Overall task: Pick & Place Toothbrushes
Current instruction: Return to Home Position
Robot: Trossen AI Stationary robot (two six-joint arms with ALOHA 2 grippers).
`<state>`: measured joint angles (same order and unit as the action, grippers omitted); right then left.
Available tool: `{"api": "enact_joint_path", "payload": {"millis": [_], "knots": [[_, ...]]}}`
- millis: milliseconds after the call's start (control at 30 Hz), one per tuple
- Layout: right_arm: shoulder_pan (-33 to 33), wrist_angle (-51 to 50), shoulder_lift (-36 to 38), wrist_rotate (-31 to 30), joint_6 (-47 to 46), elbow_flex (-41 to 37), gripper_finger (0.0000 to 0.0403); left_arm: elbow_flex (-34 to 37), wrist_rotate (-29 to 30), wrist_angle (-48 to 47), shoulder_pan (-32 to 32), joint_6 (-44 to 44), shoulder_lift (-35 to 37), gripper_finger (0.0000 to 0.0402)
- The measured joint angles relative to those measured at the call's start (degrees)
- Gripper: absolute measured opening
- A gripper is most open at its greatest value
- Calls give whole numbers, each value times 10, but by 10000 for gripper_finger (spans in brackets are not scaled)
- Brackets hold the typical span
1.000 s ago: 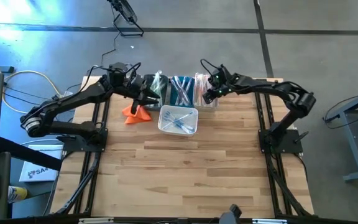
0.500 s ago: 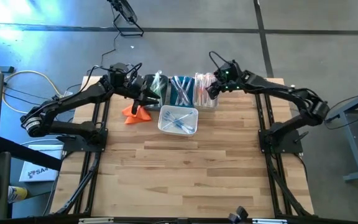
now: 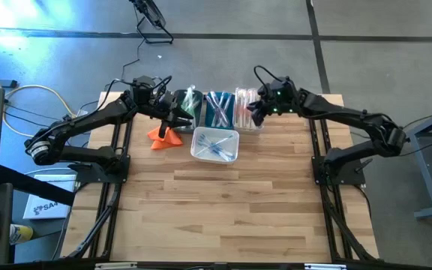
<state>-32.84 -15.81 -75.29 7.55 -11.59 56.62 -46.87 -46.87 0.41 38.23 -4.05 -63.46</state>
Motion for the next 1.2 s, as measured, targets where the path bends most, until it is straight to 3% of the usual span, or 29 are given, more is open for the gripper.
{"api": "enact_joint_path", "payload": {"millis": [167, 767, 867, 1067, 1200], "knots": [[31, 61, 0, 1, 13, 0, 10, 0, 1, -1, 0, 0, 0, 116], [124, 162, 0, -1, 13, 0, 4, 0, 4, 4, 0, 30, 0, 114], [135, 166, 0, -1, 13, 0, 3, 0, 6, 8, -4, 29, 0, 95], [157, 163, 0, -1, 13, 0, 4, 0, 5, 25, -29, 28, 0, 12], [167, 165, 0, 1, 13, 0, 3, 0, 2, 24, -39, 29, 0, 16]]}}
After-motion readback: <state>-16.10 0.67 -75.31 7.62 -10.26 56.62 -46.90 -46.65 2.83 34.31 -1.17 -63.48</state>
